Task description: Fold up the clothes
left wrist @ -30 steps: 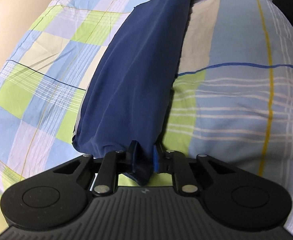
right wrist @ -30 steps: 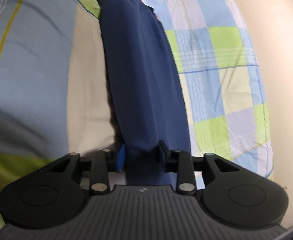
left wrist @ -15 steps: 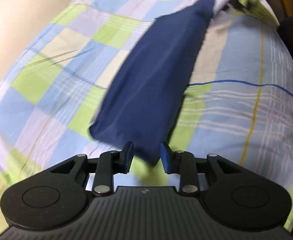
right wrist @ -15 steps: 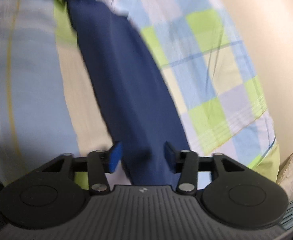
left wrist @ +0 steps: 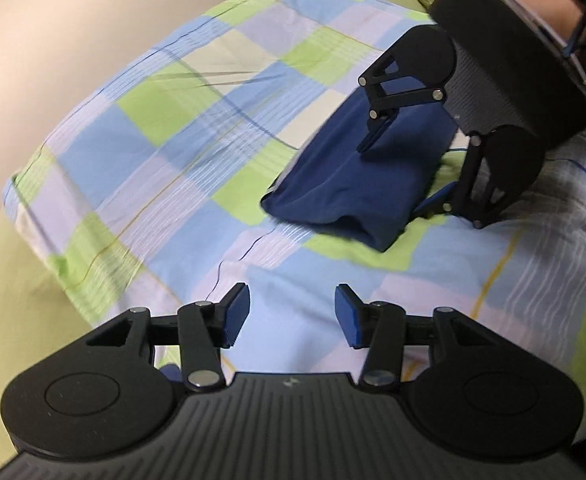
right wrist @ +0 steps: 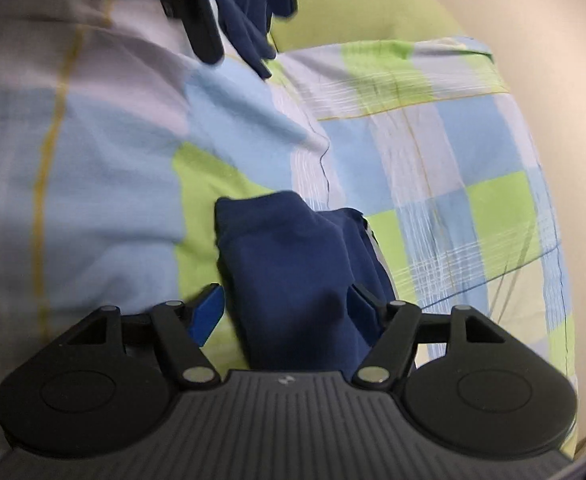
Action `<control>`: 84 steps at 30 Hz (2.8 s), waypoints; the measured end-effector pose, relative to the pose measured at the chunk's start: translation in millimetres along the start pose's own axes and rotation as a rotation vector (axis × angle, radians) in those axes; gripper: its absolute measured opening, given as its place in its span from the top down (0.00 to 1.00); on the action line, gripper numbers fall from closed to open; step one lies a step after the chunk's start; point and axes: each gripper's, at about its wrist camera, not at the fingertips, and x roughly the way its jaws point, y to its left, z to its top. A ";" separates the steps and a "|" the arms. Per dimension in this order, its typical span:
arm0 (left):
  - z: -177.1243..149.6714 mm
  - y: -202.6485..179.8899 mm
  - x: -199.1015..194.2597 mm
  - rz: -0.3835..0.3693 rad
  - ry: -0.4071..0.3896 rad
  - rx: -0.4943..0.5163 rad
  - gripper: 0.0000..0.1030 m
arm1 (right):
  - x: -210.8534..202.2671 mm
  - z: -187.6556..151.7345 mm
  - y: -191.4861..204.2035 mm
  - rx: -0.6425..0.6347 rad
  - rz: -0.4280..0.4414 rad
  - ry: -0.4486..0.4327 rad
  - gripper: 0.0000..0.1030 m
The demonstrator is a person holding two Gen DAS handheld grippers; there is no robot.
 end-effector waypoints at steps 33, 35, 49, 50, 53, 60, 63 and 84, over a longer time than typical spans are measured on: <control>11.9 -64.9 30.6 -0.200 -0.510 0.577 0.27 | -189.5 -52.1 -78.7 0.290 0.485 -0.128 0.87; 11.6 -68.4 27.8 -0.286 -0.487 0.648 0.76 | -196.0 -58.4 -72.8 0.314 0.483 -0.128 0.87; 50.5 -42.8 37.4 -0.476 -0.260 0.535 0.89 | -212.0 -54.1 -2.4 0.381 0.256 -0.079 0.77; 51.3 -41.6 36.6 -0.478 -0.256 0.539 0.89 | -213.2 -53.4 1.1 0.395 0.243 -0.073 0.79; 55.1 -37.1 29.6 -0.479 -0.237 0.555 0.90 | -215.8 -54.9 -3.1 0.505 0.253 -0.074 0.85; 84.4 -21.3 -5.0 -0.455 -0.154 0.617 0.90 | -224.7 -65.0 -30.2 0.660 0.405 -0.207 0.86; 134.6 -11.0 2.4 -0.431 -0.130 0.683 0.90 | -227.0 -89.5 -61.3 0.811 0.436 -0.302 0.86; 312.9 -117.5 279.9 -0.740 0.033 0.791 0.56 | -126.9 -390.3 -97.2 2.244 0.196 -0.450 0.86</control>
